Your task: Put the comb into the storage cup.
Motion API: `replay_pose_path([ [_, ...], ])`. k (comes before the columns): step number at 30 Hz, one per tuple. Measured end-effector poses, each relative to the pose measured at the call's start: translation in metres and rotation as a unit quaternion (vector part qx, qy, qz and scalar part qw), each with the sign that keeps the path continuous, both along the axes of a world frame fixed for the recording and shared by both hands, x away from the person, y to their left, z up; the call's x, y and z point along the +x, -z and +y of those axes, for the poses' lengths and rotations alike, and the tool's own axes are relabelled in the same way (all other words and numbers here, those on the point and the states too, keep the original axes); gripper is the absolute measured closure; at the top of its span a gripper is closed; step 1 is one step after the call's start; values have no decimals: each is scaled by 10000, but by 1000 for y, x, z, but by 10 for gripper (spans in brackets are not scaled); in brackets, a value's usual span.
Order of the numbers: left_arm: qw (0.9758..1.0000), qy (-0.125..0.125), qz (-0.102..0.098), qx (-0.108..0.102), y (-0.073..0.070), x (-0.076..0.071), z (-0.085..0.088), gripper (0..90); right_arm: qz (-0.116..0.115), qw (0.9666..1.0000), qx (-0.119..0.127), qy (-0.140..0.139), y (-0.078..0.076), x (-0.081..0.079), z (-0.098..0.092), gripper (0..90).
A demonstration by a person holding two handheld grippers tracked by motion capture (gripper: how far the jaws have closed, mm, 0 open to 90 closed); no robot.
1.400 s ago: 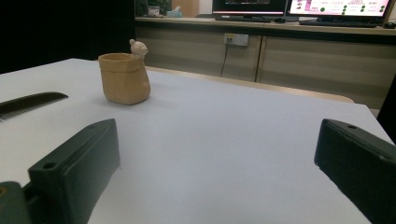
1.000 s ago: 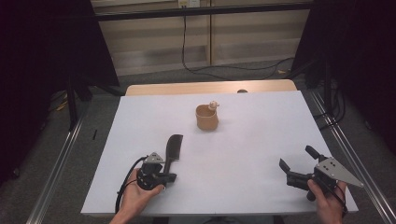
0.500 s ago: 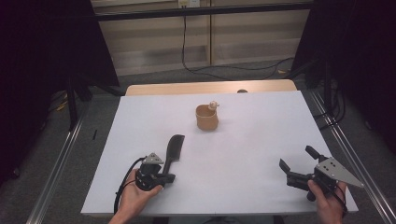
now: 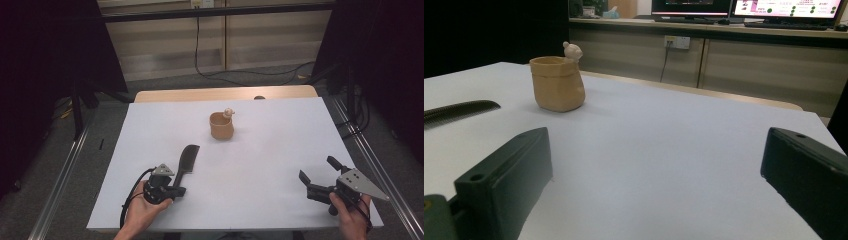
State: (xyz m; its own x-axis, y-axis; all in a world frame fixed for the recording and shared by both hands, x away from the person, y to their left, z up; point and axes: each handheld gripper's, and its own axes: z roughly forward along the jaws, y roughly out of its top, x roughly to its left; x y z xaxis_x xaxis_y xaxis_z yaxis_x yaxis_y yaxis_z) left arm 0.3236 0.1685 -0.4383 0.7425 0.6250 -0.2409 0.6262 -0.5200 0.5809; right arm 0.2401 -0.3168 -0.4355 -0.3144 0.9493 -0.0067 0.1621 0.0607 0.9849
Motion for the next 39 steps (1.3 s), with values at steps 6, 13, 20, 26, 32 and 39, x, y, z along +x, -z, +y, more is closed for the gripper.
replay_pose_path([
  [6,10000,-24,37,-25,0,-1,3,900,2,10000,22,2,0,0,0,0],
  [13,10000,-34,55,-23,0,0,5,900,-2,10000,8,-1,0,0,0,0],
  [20,9998,-139,87,54,-2,1,8,900,-1,10000,5,-10,0,0,0,0],
  [26,9999,-141,81,55,-2,2,9,900,-3,10000,8,-2,0,0,0,0],
  [32,9997,-200,78,77,-2,2,10,900,-4,10000,2,-11,0,0,0,0],
  [39,9995,-293,12,137,-3,3,11,900,3,10000,3,-14,0,0,1,0],
])
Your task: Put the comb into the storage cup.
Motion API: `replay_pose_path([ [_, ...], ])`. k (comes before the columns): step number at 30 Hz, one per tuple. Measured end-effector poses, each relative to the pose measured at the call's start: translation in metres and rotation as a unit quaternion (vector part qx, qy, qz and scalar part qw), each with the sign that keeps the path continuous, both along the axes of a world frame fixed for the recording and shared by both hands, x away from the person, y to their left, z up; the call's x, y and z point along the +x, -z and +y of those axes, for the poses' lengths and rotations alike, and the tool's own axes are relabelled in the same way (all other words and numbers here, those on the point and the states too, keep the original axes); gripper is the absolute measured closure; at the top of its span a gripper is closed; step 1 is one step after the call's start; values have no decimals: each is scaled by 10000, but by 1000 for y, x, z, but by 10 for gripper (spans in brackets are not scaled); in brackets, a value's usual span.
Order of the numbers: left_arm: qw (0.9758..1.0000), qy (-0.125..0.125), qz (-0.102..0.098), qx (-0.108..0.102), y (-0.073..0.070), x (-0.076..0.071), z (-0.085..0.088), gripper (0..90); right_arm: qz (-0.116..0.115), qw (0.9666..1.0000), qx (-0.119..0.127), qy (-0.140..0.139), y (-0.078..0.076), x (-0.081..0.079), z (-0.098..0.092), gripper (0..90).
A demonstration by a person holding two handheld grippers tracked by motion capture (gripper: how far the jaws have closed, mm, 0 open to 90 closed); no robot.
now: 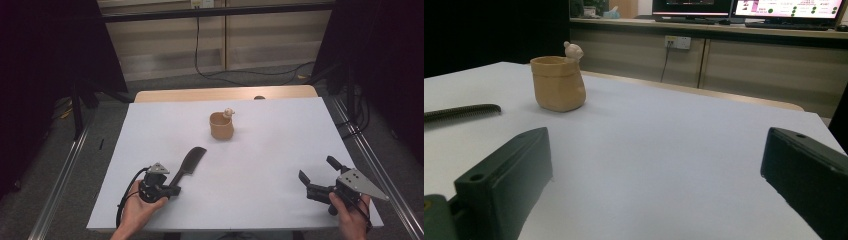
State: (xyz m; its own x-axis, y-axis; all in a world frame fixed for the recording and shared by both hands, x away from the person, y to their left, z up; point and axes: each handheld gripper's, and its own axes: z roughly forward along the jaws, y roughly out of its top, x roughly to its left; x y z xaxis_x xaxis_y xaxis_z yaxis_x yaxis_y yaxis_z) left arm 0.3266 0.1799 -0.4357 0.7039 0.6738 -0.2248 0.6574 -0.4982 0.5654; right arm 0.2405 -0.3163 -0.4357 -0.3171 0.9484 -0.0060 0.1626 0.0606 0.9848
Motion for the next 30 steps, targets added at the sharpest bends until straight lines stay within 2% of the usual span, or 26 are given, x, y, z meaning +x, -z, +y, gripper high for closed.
replay_pose_path([
  [3,10000,6,46,-46,1,2,2,900,-1,10000,-7,5,0,0,0,0],
  [9,10000,34,-11,-43,0,1,1,900,-8,10000,-9,-5,0,0,0,0],
  [13,9997,81,-36,-232,-1,1,1,900,9,10000,-7,2,0,0,0,0],
  [19,9978,122,-348,-544,-8,-2,3,900,-5,10000,-3,-5,0,0,0,0],
  [25,9945,146,-645,-812,-13,-4,6,874,-7,10000,-4,-5,0,0,0,0],
  [30,9898,141,-952,-1048,-18,-5,9,767,-2,10000,-4,2,0,0,0,0],
])
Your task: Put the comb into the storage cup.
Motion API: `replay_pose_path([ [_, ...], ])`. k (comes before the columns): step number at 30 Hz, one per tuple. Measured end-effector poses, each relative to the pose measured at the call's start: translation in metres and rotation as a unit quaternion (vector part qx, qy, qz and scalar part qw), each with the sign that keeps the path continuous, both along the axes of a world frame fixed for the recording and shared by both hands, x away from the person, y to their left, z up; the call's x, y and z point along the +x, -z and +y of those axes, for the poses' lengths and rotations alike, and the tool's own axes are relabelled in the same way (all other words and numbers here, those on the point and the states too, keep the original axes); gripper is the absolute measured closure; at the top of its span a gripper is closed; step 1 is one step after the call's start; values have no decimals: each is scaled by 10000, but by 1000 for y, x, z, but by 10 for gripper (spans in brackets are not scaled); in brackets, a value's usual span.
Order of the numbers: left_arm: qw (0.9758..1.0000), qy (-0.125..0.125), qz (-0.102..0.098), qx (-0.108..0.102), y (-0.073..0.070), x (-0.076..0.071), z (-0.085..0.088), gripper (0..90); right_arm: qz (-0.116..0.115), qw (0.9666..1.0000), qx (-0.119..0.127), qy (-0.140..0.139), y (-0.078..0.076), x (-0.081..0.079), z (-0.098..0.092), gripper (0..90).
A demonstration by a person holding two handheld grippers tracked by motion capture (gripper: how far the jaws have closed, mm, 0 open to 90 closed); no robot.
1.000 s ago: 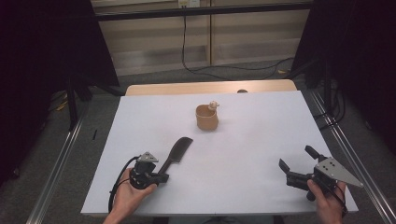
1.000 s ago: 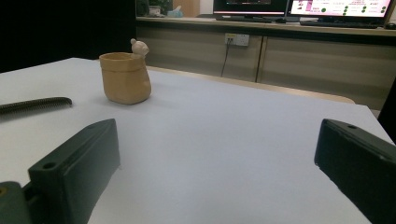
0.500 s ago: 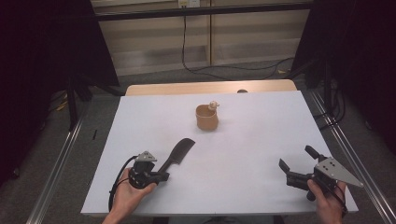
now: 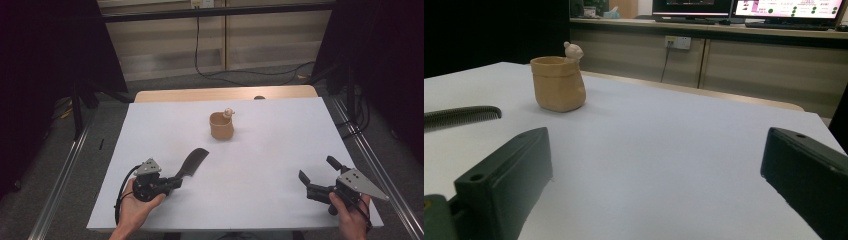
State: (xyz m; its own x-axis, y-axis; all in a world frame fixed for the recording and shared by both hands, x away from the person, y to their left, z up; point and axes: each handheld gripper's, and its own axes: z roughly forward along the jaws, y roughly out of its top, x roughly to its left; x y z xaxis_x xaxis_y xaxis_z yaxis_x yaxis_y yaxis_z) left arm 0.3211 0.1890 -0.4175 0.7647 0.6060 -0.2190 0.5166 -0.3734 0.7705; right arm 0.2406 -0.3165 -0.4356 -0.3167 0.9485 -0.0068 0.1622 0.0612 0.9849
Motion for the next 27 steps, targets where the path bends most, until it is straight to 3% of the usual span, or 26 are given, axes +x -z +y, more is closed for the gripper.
replay_pose_path([
  [2,9996,107,-142,-209,-3,-1,0,723,4,10000,-1,-1,0,0,0,0],
  [6,9983,15,-470,-333,-8,-5,-2,539,-18,10000,6,8,0,0,0,0],
  [9,9977,-104,-541,-384,-10,-5,-2,303,-18,10000,10,6,0,0,0,0],
  [12,9970,-145,-646,-396,-13,-4,0,183,-24,10000,13,-5,0,0,0,0],
  [14,9971,-185,-596,-441,-14,-3,2,119,-18,10000,16,-4,0,0,0,0],
  [16,9970,-198,-550,-505,-15,-3,5,71,-20,10000,10,1,0,0,0,0],
  [19,9972,96,-585,-446,-16,-1,11,38,-23,10000,7,-1,0,0,0,0],
  [24,9979,-139,-547,-311,-18,4,16,46,-14,10000,-5,-22,0,0,1,0],
  [27,9982,-256,-532,-52,-17,6,16,46,-19,10000,-19,-29,0,0,1,0],
])
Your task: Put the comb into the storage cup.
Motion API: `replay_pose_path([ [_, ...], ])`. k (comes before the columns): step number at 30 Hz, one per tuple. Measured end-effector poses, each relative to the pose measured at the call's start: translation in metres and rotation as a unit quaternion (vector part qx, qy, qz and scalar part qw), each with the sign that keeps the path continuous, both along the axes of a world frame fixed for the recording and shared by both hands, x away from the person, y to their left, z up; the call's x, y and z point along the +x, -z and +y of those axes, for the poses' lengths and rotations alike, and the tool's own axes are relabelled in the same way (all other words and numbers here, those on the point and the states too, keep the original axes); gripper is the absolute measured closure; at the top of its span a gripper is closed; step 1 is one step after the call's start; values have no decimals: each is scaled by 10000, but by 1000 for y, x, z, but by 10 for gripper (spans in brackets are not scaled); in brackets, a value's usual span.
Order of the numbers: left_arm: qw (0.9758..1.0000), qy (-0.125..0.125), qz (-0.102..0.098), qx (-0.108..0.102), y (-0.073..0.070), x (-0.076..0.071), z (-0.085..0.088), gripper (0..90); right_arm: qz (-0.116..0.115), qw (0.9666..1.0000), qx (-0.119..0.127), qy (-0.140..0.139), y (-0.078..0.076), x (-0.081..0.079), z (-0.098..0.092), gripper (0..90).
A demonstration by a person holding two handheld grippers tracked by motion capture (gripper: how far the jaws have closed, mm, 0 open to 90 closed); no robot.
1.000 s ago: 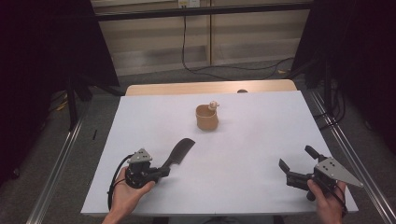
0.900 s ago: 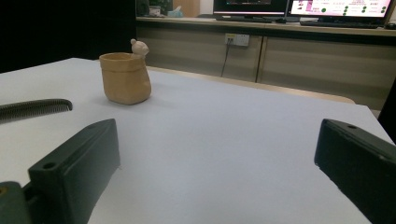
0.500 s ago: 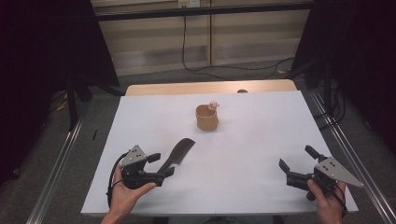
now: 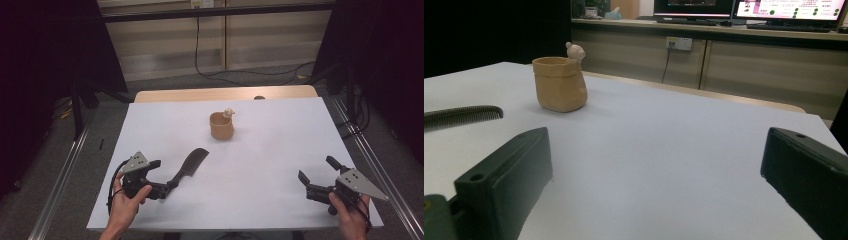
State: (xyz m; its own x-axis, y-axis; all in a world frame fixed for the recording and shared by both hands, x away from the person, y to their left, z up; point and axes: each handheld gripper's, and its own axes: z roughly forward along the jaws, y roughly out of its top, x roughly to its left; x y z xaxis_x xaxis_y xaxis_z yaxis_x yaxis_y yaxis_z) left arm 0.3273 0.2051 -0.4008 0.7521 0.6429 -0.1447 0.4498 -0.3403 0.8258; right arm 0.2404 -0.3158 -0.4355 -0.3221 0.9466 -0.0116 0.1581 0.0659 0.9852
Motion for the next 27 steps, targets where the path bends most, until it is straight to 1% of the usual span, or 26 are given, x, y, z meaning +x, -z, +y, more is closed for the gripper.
replay_pose_path([
  [3,9993,12,288,255,3,4,-1,47,7,10000,11,9,0,0,0,0],
  [5,9985,-17,343,419,5,7,-1,51,8,10000,-3,10,0,0,0,0],
  [6,9982,-62,325,501,6,8,-2,51,0,10000,-23,-10,0,0,0,0],
  [8,9979,-161,343,533,6,10,-3,66,-3,10000,-24,-10,0,0,0,0],
  [10,9974,-172,375,584,6,12,-3,67,-7,10000,-12,-14,0,0,0,0],
  [12,9968,-83,452,657,7,15,-4,79,-6,10000,-11,-12,0,0,0,0],
  [13,9960,-58,553,698,8,17,-6,87,-7,10000,-23,-8,0,0,0,0],
  [14,9956,-65,592,721,10,18,-7,85,-7,10000,-22,-16,0,0,0,0],
  [15,9954,-71,580,761,12,19,-9,80,10,10000,-26,-24,0,0,0,0],
  [17,9937,-28,666,904,16,20,-12,76,7,10000,-44,-40,0,0,0,0],
  [19,9930,32,703,945,16,21,-14,77,-3,10000,-42,-37,0,0,0,0],
  [20,9928,78,736,940,16,22,-14,76,7,10000,-40,-41,0,0,0,0],
  [21,9927,63,793,911,16,23,-15,76,10,10000,-35,-36,0,1,0,0],
  [22,9919,-54,852,943,16,25,-15,76,7,10000,-31,-32,0,1,0,0],
  [23,9912,-78,908,962,15,26,-16,76,9,10000,-22,-42,0,1,1,0],
  [24,9904,-50,956,1001,15,29,-16,76,15,10000,-34,-42,0,1,1,0],
  [25,9897,-80,1004,1022,15,31,-17,75,21,10000,-44,-44,0,1,1,0],
  [26,9883,-65,1037,1117,14,34,-18,75,24,10000,-47,-37,0,0,1,0],
  [27,9876,-21,1051,1170,14,35,-19,76,21,10000,-30,-43,0,1,1,0],
])
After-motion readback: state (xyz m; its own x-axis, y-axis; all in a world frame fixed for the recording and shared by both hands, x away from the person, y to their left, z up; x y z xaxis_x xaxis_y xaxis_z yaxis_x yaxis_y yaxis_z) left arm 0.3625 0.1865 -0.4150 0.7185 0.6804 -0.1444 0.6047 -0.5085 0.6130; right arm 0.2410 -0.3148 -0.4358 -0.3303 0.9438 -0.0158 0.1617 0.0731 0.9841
